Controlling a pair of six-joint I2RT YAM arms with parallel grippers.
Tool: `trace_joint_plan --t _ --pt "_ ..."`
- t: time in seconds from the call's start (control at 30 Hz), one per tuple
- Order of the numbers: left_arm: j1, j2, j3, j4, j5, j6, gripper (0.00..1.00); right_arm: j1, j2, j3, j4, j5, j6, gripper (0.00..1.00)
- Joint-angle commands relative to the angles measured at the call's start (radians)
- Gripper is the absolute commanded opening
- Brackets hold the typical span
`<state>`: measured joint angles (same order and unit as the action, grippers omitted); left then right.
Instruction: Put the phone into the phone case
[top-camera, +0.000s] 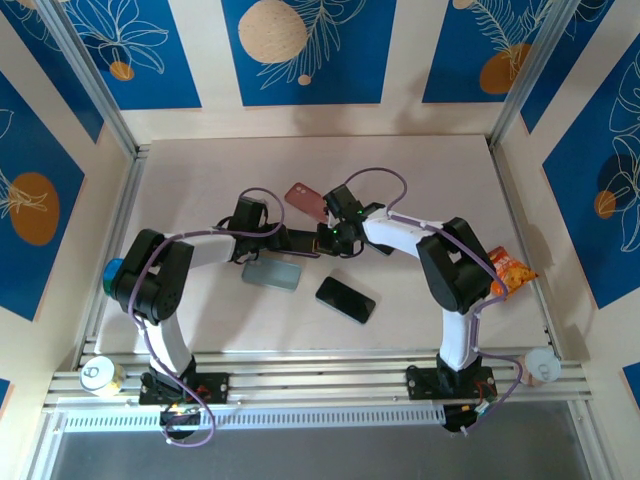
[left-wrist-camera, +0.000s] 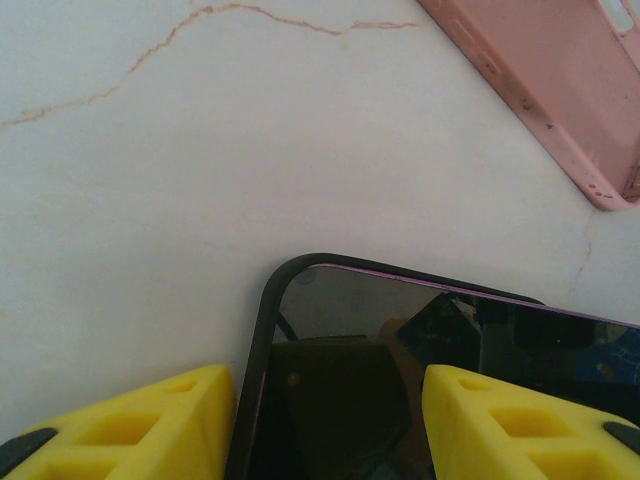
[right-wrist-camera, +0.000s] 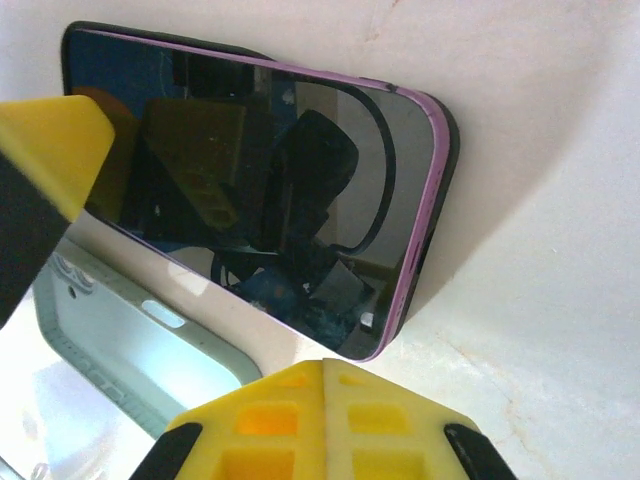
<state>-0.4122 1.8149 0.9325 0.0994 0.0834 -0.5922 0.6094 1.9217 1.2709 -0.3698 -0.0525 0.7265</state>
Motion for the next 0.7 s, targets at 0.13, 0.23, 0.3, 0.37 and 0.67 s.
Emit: trace_joint_plan --t 0.13,0.23,0.3,0.37,0.67 --pt "-0.014 -0.011 -0.001 -0.072 -0.01 0.014 0.53 0.0 0.04 -0.009 -0.003 -0.017 0.012 0.0" --pt "-0.015 -0.009 0.0 -0.073 -0.008 0.017 0.53 0.0 0.057 -0.001 -0.01 -0.018 0.011 0.0" --pt "-0.015 -0.007 0.002 -0.075 -0.009 0.019 0.53 0.0 0.074 0.007 -0.019 -0.017 0.008 0.0" --pt "-0.015 -0.002 0.004 -0.08 -0.008 0.02 0.53 0.0 0.092 0.019 -0.036 -0.012 0.007 0.0" --pt "-0.017 0.028 0.012 -0.096 0.009 0.017 0.53 0.022 0.169 0.095 -0.155 0.045 -0.031 0.0"
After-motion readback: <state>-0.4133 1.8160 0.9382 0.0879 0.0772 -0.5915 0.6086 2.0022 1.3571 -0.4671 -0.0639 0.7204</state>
